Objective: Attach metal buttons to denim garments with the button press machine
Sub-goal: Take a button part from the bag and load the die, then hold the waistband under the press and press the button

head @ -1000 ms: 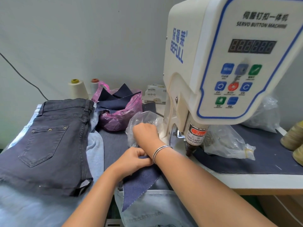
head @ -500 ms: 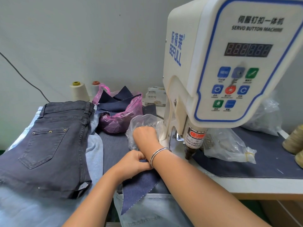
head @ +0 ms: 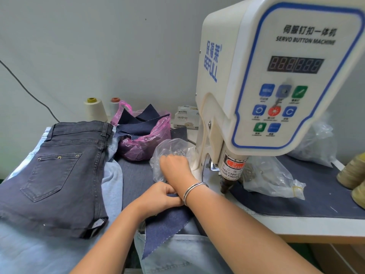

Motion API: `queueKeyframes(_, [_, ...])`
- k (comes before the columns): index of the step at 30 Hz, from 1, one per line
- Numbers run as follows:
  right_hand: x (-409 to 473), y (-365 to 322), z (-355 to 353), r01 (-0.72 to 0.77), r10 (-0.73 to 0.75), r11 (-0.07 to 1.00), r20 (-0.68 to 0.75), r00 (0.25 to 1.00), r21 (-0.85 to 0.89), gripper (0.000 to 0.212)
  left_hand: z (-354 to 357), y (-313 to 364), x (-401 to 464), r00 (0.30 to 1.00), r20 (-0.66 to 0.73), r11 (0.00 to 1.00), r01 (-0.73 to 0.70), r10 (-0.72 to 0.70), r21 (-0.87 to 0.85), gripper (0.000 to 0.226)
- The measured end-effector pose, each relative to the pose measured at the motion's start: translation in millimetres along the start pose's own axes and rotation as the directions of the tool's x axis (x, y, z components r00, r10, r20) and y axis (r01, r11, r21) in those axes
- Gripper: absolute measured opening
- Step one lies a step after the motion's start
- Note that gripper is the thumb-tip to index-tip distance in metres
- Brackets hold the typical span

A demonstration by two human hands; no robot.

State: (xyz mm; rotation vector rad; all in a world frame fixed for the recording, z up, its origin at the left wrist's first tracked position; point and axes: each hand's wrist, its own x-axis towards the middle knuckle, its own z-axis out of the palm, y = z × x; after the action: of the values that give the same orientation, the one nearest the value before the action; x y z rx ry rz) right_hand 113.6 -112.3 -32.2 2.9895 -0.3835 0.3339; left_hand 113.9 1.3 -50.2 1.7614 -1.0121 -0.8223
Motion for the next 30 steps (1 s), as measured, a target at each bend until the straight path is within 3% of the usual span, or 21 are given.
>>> queueKeyframes(4, [-5.1, 2.0, -5.1, -0.001, 0.000, 0.997, 0.010, 1.000, 0.076, 0.027, -0.2, 3.0, -1.9, 1.000, 0.005, 0.999, 0.028, -0.028, -0.017, 0.028])
queueKeyframes(9, [-18.8, -0.7, -16.1, -0.157, 0.204, 0.906, -0.081, 0.976, 0.393, 0.017, -1.9, 2.0, -2.6, 0.998, -0.055, 0.993, 0.012, -0.019, -0.116, 0.009])
queueKeyframes(14, [-52.7, -11.2, -21.5, -0.165, 0.449, 0.584, -0.147, 0.882, 0.794, 0.009, -5.7, 5.4, -5.2, 0.994, -0.101, 0.955, -0.072, 0.045, -0.287, 0.011])
queueKeyframes(17, [-73.7, -14.5, -17.4, -0.111, 0.532, 0.342, -0.095, 0.841, 0.933, 0.008, -12.0, 5.3, -8.5, 0.981, -0.194, 0.914, -0.107, 0.032, -0.392, 0.030])
queueKeyframes(19, [-82.5, -14.2, -11.9, -0.092, 0.571, 0.151, -0.011, 0.821, 0.984, 0.012, -13.6, 4.1, -9.5, 0.974, -0.228, 0.917, -0.102, 0.013, -0.386, 0.013])
queueKeyframes(21, [-87.4, -14.3, -6.6, -0.082, 0.588, 0.025, 0.051, 0.807, 0.996, 0.014, -13.1, 3.4, -9.1, 0.974, -0.228, 0.922, -0.094, 0.007, -0.374, 0.009])
queueKeyframes(23, [-89.7, -15.8, -1.9, -0.071, 0.604, 0.018, 0.046, 0.795, 0.997, 0.016, -11.1, 2.8, -8.3, 0.972, -0.235, 0.926, -0.109, 0.023, -0.361, 0.009])
queueKeyframes(30, [-89.8, -20.5, 5.3, -0.013, 0.633, 0.199, -0.118, 0.765, 0.980, 0.023, -8.5, 3.7, -7.6, 0.963, -0.264, 0.932, -0.147, 0.059, -0.331, 0.013])
